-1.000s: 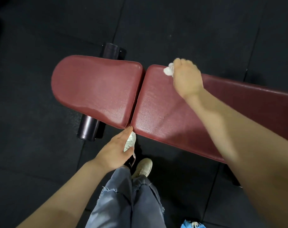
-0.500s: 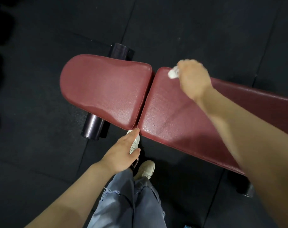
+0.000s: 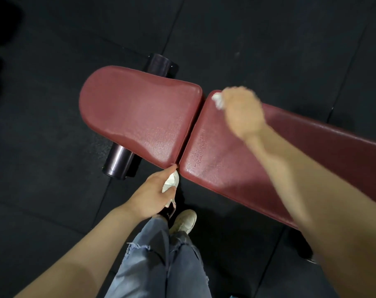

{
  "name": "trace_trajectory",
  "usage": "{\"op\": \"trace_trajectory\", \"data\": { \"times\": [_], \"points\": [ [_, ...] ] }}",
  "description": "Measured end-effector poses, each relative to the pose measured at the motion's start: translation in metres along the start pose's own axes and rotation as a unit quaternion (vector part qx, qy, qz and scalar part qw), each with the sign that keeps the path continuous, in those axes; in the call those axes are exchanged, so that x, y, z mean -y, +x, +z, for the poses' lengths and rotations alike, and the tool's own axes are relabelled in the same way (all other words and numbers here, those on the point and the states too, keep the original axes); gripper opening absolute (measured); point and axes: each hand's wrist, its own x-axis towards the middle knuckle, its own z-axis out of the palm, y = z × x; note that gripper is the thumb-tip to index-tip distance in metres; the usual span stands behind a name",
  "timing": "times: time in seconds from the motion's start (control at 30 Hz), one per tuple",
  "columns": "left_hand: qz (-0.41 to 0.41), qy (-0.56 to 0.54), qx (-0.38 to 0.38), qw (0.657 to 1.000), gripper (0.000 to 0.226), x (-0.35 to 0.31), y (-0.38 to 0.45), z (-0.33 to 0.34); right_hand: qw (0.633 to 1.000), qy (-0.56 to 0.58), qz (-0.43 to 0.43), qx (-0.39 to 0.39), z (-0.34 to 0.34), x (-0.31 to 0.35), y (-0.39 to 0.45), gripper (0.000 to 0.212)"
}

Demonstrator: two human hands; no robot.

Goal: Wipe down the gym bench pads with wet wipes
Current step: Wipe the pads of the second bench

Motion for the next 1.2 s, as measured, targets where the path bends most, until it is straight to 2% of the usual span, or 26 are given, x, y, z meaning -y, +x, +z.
{"op": "trace_trajectory", "data": {
  "times": [0.07,0.1,0.13,0.17,0.23,0.3,0.33,0.37,0.43,0.5,0.57,0.63,0.73,0.77,0.83,0.9,1.2],
  "points": [
    [0.007,-0.01,-0.012,1.0,0.059,0.0,-0.001,-0.001,0.989,0.016,0.132,-0.06,-0.004,-0.023,0.01,0.011],
    [0.013,-0.013,-0.021,1.0,0.058,0.0,-0.003,-0.001,0.987,0.035,0.148,-0.06,-0.002,-0.021,0.004,0.015],
    [0.023,-0.01,-0.035,0.999,0.056,-0.001,-0.005,-0.002,0.99,0.044,0.126,-0.046,0.001,-0.009,-0.007,0.018],
    [0.036,-0.002,-0.053,0.998,0.056,-0.001,-0.007,-0.004,0.996,0.052,0.069,-0.012,0.007,0.008,-0.024,0.018],
    [0.049,0.032,-0.086,0.995,0.056,-0.001,-0.01,-0.008,0.987,0.072,-0.079,0.12,0.02,0.045,-0.07,0.016],
    [0.052,0.07,-0.108,0.99,0.057,-0.001,-0.013,-0.012,0.943,0.065,-0.247,0.213,0.026,0.066,-0.121,0.024],
    [0.053,0.087,-0.114,0.988,0.058,0.0,-0.014,-0.014,0.921,0.045,-0.306,0.238,0.027,0.066,-0.13,0.025],
    [0.059,0.106,-0.116,0.986,0.058,0.0,-0.014,-0.016,0.911,0.049,-0.327,0.247,0.026,0.061,-0.123,0.022],
    [0.08,0.145,-0.121,0.979,0.059,0.001,-0.015,-0.02,0.927,0.084,-0.28,0.237,0.017,0.056,-0.083,0.01],
    [0.092,0.174,-0.132,0.972,0.062,0.003,-0.014,-0.024,0.969,0.063,-0.178,0.161,0.014,0.04,-0.023,0.003],
    [0.085,0.207,-0.126,0.966,0.065,0.003,-0.012,-0.026,0.996,0.005,-0.072,0.06,0.012,0.021,0.021,0.015],
    [0.067,0.235,-0.112,0.963,0.067,0.003,-0.01,-0.026,0.999,-0.007,0.009,-0.034,0.013,0.007,0.038,0.024],
    [0.053,0.235,-0.109,0.964,0.067,0.002,-0.009,-0.026,0.99,0.04,0.118,-0.058,0.021,0.02,0.032,0.017],
    [0.051,0.232,-0.107,0.966,0.067,0.001,-0.009,-0.026,0.992,0.038,0.112,-0.05,0.026,0.031,0.025,0.017],
    [0.046,0.227,-0.101,0.968,0.068,0.001,-0.01,-0.026,0.999,0.028,0.036,-0.019,0.034,0.059,0.004,0.02],
    [0.036,0.223,-0.093,0.97,0.068,0.0,-0.011,-0.026,0.999,0.012,-0.031,0.043,0.041,0.085,-0.024,0.026],
    [0.021,0.229,-0.081,0.97,0.07,-0.019,-0.04,-0.035,0.97,-0.046,-0.114,0.211,0.05,0.138,-0.118,0.026]
  ]
}}
